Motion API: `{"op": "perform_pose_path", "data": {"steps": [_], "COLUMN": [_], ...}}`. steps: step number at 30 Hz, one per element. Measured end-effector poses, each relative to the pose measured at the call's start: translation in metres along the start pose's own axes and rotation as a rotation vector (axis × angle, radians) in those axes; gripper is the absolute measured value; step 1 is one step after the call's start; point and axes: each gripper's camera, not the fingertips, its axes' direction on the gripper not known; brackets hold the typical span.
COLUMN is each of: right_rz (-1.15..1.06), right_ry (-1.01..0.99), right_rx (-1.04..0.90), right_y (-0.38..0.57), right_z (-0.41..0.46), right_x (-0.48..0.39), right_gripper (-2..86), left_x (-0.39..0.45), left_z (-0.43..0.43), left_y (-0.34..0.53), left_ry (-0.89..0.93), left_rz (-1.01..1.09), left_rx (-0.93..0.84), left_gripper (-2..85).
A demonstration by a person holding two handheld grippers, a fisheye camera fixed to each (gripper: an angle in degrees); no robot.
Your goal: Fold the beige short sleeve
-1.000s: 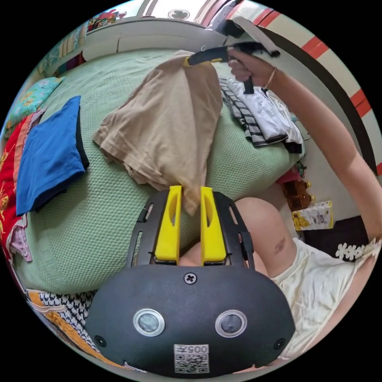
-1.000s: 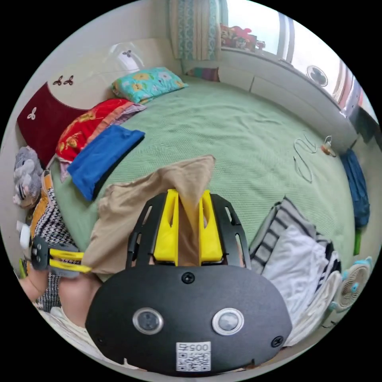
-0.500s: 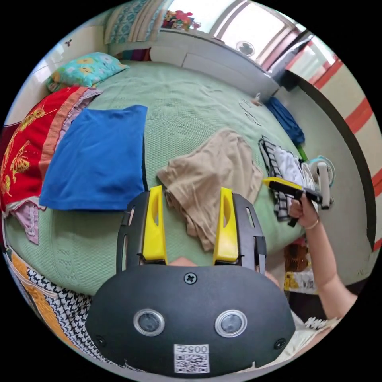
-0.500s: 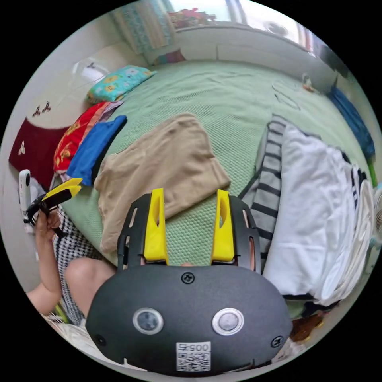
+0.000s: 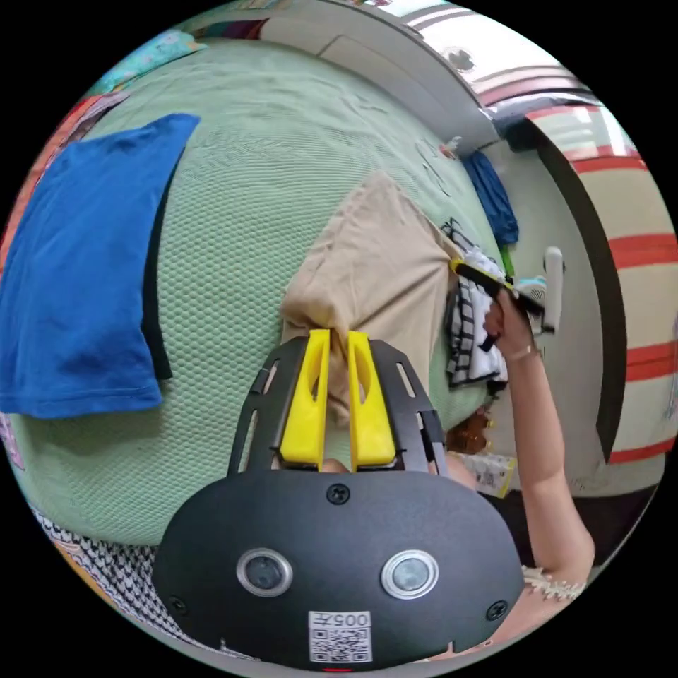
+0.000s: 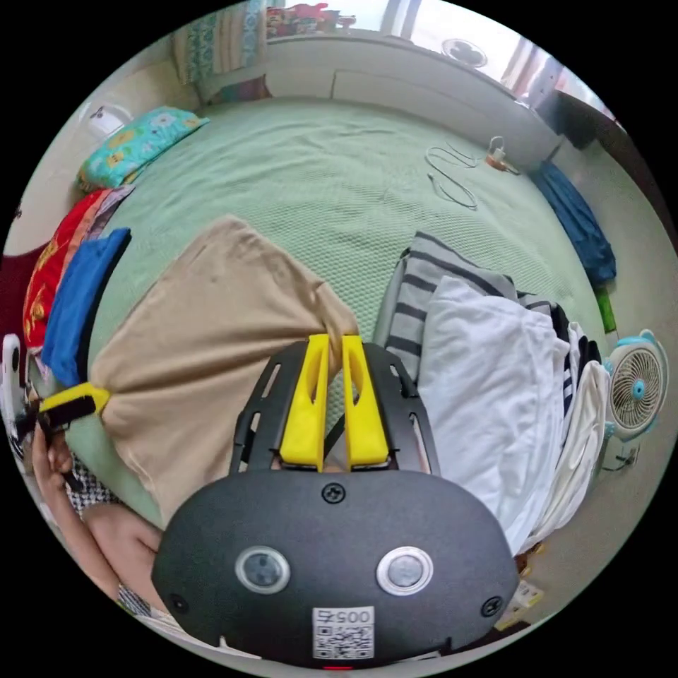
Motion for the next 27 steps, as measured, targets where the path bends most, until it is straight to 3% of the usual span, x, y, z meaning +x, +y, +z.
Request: {"op": "perform_pose_path", "data": {"steps": [3,7,10,14,18,27], "right_rz": [0.087,-0.031,-0.124,-0.279,-0.480,-0.560], "right_ry": [0.018,-0.238,-0.187,-0.263,-0.076,0.016], "right_rx": [-0.056,0.261,0.334,0.299,0.262,0.149], "right_y": [-0.018,0.036,0.087,0.120,0.131,0.128], "right_z": [-0.001,-0.059,-0.075,-0.058,-0.037,0.015], "right_x": [-0.001,-0.056,-0.114,-0.160,-0.204,-0.215], "right_gripper": [6.2,10.7,12.9,13.6,14.9,10.1], "left_x": [-0.009,-0.035,-0.041,-0.040,-0.047,-0.045], "left_z": [-0.031,-0.058,-0.071,-0.075,-0.079,-0.075], "left_y": [0.010,0.017,0.018,0.016,0.010,0.005], "left_ry": [-0.184,-0.009,-0.036,-0.006,-0.051,-0.099], "left_rz": [-0.009,-0.042,-0.071,-0.040,-0.074,-0.123], "left_rx": [0.116,0.272,0.340,0.340,0.357,0.387], "left_gripper": [7.1,7.7,5.1,5.8,9.3,3.3]}}
